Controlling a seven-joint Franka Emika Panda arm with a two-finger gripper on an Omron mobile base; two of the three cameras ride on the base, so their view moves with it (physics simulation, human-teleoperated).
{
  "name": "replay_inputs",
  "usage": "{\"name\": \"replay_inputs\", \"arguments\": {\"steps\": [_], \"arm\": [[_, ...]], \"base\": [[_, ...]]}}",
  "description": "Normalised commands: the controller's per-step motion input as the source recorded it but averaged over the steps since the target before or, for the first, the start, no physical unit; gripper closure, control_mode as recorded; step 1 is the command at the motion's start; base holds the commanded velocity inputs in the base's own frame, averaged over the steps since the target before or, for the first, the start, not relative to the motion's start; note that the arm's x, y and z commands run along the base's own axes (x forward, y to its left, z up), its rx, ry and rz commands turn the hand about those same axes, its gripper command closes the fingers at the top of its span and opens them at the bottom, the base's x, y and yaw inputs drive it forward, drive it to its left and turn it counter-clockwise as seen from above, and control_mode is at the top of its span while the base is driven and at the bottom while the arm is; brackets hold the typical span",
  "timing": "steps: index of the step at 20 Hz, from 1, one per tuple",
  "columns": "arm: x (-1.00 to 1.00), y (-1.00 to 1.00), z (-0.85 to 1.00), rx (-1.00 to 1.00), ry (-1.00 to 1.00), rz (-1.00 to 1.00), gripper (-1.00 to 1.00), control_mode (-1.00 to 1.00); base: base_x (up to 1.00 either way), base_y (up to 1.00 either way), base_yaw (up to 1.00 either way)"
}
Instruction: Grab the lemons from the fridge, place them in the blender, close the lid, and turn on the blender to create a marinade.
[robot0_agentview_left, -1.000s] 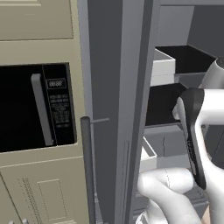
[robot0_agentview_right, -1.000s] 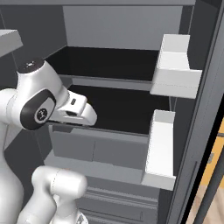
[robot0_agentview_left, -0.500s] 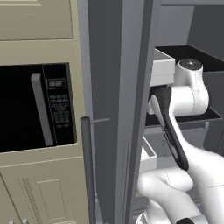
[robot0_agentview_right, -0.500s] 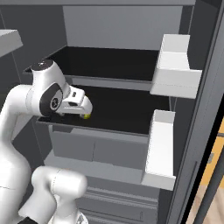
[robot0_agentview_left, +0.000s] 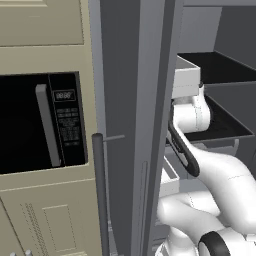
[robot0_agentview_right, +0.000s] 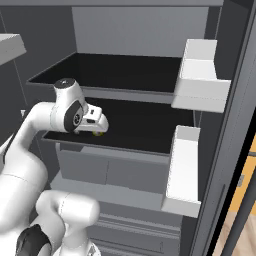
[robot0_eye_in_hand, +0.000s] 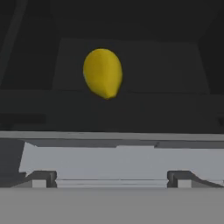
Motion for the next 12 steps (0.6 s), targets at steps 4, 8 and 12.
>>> {"name": "replay_inputs", "arguments": {"steps": [4,8,12], "arm": [[0.52,0.09,-0.37,0.08,-0.01,0.00,-1.00,-1.00],[0.55,0.00,-0.24,0.04,-0.01,0.00,-1.00,-1.00],[0.55,-0.01,-0.15,0.00,0.00,0.00,-1.00,-1.00]], "base": [[0.00,0.00,0.00],[0.00,0.00,0.00],[0.00,0.00,0.00]]}}
